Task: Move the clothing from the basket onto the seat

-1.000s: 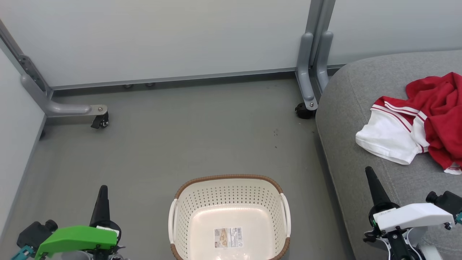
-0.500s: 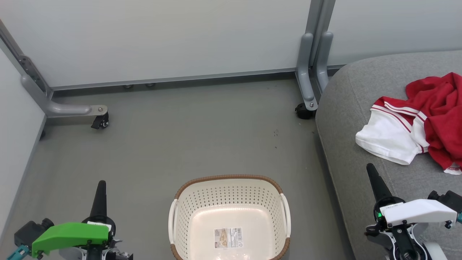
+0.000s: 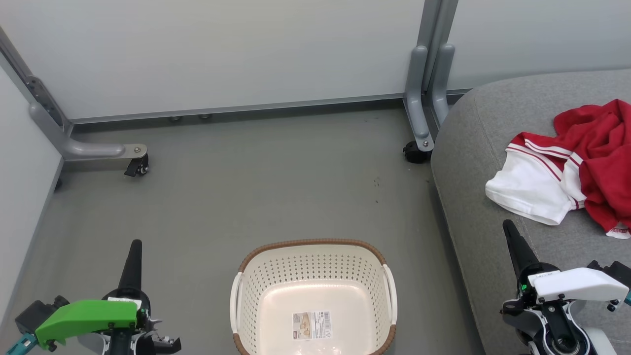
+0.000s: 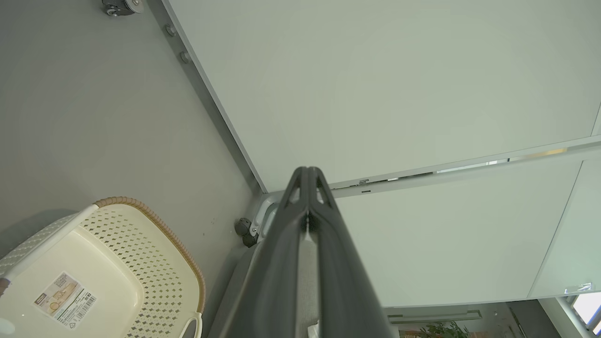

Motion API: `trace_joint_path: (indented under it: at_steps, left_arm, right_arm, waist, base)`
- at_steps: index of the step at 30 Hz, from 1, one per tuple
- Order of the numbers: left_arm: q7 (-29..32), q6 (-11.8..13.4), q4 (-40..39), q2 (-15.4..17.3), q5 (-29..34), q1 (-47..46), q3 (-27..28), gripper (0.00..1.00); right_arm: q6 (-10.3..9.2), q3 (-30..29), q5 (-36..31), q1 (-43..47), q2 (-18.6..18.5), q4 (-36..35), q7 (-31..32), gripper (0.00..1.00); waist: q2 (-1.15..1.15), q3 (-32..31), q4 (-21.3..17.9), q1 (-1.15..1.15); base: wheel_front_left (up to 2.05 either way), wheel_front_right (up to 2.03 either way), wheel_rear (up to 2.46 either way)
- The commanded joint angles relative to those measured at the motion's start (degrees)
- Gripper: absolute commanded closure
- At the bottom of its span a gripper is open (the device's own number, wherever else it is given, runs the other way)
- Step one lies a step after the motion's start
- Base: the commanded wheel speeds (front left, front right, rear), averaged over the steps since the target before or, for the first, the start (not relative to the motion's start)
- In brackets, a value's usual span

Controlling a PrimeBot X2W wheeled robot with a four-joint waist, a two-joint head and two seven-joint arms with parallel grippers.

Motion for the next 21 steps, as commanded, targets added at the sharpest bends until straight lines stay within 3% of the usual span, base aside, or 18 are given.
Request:
trace_joint_path:
  at_steps: [1, 21]
  left_arm:
    - [0.43, -0.31, -0.40, 0.13, -1.36, -1.14, 0.37, 1.00]
    - [2.65, -0.86, -0.34, -0.11, -9.88, -2.13, 1.54, 1.00]
  right_arm:
    - [0.03, -0.27, 1.38, -1.25, -0.26, 0.09, 0.37, 1.00]
    - [0.02, -1.51, 10.09, -2.67, -0.05, 2.01, 1.90, 1.00]
  waist:
    - [0.00, -0.01, 0.00, 0.00]
    - [0.00, -0.13, 0.00, 0.00]
  base:
    - [0.00, 0.00, 0.00]
    - [0.00, 0.00, 0.00]
